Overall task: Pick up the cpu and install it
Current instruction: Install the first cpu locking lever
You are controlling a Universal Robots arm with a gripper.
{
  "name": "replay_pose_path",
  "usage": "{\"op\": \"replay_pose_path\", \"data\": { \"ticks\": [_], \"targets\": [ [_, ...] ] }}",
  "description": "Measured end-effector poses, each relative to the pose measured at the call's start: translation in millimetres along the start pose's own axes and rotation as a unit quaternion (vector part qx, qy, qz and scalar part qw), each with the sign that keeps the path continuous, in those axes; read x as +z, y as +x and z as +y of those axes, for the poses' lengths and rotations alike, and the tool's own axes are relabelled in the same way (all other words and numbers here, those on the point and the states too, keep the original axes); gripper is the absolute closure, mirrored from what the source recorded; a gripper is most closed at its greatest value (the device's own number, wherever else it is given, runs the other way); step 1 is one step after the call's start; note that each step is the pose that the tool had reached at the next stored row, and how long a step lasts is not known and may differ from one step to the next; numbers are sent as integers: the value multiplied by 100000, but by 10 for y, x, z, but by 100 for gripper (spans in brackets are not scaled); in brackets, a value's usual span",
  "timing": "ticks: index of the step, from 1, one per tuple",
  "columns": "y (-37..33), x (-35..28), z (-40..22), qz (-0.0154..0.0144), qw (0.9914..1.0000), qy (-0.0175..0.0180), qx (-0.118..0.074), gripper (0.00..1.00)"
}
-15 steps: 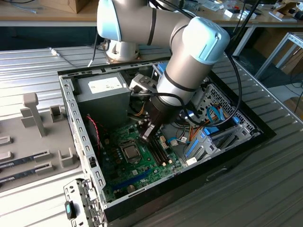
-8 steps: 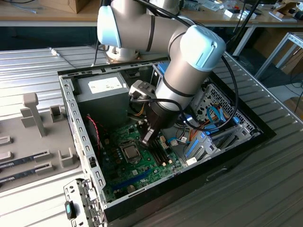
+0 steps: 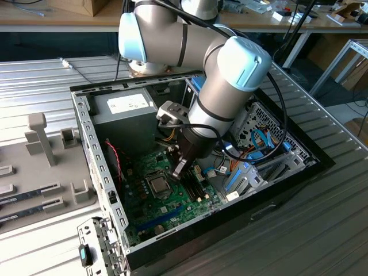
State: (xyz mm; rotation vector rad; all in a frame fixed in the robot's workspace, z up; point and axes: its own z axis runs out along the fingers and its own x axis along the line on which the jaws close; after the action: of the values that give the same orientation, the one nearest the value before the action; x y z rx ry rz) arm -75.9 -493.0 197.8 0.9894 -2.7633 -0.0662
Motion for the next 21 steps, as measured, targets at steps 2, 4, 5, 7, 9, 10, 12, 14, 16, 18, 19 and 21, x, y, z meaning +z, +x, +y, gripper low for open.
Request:
{"op": "replay_pose_path", "data": {
  "ticks": [2, 4, 5, 7, 9, 10, 12, 14, 16, 18, 19, 21],
  "targets": [
    [7, 9, -14, -18, 100000, 0, -15, 89],
    [30, 17, -43, -12, 100000, -6, -3, 89],
    [56, 25, -78, -33, 100000, -12, -6, 89],
    [111, 35, -147, -6, 100000, 3, -4, 89],
    [123, 41, -167, 0, 100000, -2, 5, 89],
    [114, 43, -177, 9, 100000, 5, 16, 89],
    [52, 42, -229, 17, 100000, 2, 16, 89],
    [37, 42, -238, 15, 100000, 3, 4, 89],
    [49, 48, -227, -47, 100000, -30, 109, 89],
    [71, 53, -209, -117, 99999, -127, 423, 89],
    [81, 47, -200, -207, 99998, -117, 534, 89],
    [87, 4, -190, -315, 99998, -125, 575, 89]
  ]
}}
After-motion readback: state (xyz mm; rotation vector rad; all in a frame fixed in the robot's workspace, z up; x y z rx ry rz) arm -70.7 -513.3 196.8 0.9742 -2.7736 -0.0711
